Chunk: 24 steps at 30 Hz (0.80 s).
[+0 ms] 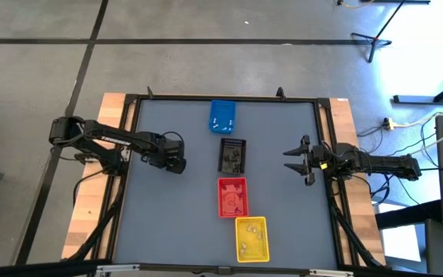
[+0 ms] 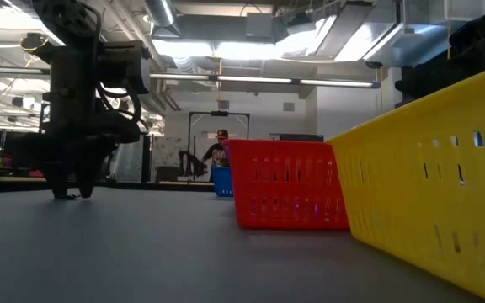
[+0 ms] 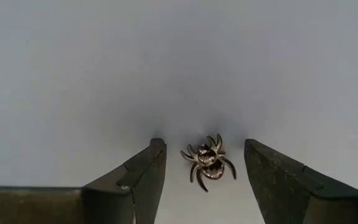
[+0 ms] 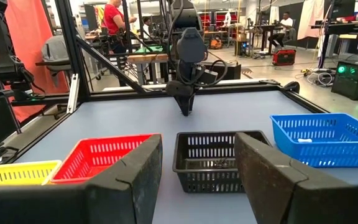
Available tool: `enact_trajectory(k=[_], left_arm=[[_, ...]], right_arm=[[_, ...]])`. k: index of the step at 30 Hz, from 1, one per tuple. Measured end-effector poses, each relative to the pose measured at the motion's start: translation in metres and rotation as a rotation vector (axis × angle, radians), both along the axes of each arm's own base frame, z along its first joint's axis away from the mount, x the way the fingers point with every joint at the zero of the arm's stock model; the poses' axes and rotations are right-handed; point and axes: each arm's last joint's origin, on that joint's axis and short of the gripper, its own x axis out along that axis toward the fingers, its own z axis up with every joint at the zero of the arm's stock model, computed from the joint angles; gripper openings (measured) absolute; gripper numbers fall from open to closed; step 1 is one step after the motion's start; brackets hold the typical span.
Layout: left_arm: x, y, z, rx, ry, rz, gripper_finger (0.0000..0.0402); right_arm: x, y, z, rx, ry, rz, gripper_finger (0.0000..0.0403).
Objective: Sort Halloween decoration
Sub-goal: Put the black spider toy into the black bin
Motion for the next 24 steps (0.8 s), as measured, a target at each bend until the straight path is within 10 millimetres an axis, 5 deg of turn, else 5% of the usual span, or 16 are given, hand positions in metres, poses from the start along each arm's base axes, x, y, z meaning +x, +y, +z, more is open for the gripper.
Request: enact_trajectory(k=[24], left_arm=[[-0.0011,0.0000,-0.0006,0.000,0.012,-0.007,0.0116]], right_arm=[[0.0000,0.0000,0.0000,0.000,0.000,0.000,0.0198]])
